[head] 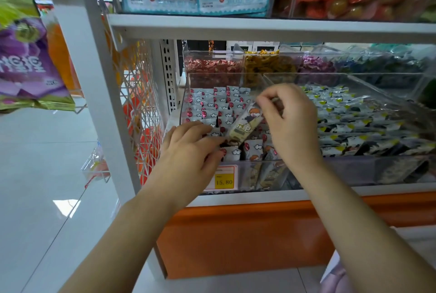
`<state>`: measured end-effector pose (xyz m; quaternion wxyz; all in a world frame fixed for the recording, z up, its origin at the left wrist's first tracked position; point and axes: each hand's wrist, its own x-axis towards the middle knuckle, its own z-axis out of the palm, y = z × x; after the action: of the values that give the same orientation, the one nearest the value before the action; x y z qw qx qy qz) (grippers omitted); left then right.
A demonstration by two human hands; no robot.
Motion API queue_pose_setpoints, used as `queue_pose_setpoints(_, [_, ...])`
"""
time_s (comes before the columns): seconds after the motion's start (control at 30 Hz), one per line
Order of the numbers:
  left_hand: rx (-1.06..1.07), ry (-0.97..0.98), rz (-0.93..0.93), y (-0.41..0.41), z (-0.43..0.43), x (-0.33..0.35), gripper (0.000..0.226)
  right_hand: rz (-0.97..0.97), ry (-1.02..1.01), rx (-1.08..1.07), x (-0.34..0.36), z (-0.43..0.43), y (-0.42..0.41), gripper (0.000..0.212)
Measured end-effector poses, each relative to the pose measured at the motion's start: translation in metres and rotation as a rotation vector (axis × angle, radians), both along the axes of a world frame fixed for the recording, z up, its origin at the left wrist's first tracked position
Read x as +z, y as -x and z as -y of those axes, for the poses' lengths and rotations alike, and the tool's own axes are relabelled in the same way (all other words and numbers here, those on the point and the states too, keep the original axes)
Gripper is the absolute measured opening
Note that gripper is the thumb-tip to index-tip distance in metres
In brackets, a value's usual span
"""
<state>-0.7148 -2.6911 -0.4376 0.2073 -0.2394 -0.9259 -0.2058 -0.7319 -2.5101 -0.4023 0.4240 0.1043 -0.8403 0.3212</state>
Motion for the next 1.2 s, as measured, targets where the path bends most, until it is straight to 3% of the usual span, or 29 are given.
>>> queue_pose_setpoints(0.2, [0.092, -0.120, -0.088, -0.005, -0.002, 0.007, 0.040, -0.014, 0.360, 0.071, 0.000, -0.003, -0.015, 0.010])
queue_pose_setpoints(0.3, [0.082, -0.289, -0.032, -0.007, -0.003, 0.017, 0.045, 0.104, 0.624, 0.182, -0.004, -0.001, -0.022, 0.014])
queue_pose_setpoints(0.4, [0.016, -0.523, 0.052, -0.010, -0.002, 0.022, 0.033, 0.210, 0.830, 0.305, -0.009, 0.005, -0.027, 0.015])
queue_pose_setpoints(0.5, [-0.016, -0.750, 0.164, -0.013, 0.001, 0.024, 0.015, 0.263, 0.889, 0.410, -0.011, 0.006, -0.030, 0.009])
queue_pose_setpoints(0.6, [-0.035, -0.913, 0.264, -0.014, 0.004, 0.026, 0.020, 0.301, 0.901, 0.521, -0.010, 0.005, -0.032, 0.017])
queue_pose_setpoints(0.93, [-0.214, -1.307, 0.503, -0.010, 0.007, 0.025, 0.024, 0.337, 0.949, 0.442, -0.012, 0.006, -0.033, 0.018])
queue_pose_setpoints(1.03, [-0.267, -1.316, 0.519, -0.010, 0.008, 0.025, 0.025, 0.358, 0.992, 0.443, -0.012, 0.005, -0.033, 0.018])
queue_pose_setpoints(1.2, [-0.207, -1.115, 0.334, -0.011, 0.009, 0.027, 0.028, 0.466, 1.035, 0.509, -0.011, 0.006, -0.034, 0.014])
